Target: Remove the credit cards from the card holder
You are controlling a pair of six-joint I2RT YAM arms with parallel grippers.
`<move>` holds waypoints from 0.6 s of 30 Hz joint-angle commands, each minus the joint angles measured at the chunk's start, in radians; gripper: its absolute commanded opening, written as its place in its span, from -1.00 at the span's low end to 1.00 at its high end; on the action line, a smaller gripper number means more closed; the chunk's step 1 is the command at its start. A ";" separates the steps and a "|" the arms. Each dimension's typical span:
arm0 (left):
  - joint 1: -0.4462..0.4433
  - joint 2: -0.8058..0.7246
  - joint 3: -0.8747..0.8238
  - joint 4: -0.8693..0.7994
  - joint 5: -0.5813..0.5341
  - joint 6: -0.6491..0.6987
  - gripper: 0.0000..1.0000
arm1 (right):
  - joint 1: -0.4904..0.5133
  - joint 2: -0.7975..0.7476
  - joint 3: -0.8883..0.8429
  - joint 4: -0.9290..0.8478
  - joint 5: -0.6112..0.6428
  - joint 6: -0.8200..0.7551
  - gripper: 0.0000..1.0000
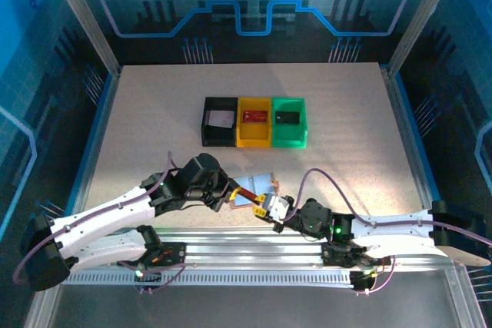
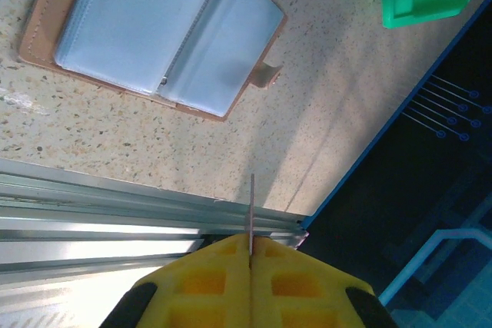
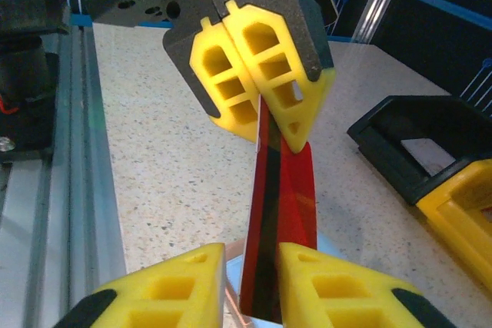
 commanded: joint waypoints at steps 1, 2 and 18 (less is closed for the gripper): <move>0.006 -0.018 -0.001 0.026 0.033 -0.013 -1.00 | -0.010 -0.010 0.022 0.034 0.016 -0.009 -0.64; 0.006 -0.021 -0.003 0.028 0.032 -0.013 -1.00 | -0.015 -0.019 0.022 0.022 0.015 -0.005 -0.68; 0.080 -0.094 0.112 -0.194 -0.028 0.239 0.54 | -0.152 -0.227 0.197 -0.429 -0.183 0.122 -1.00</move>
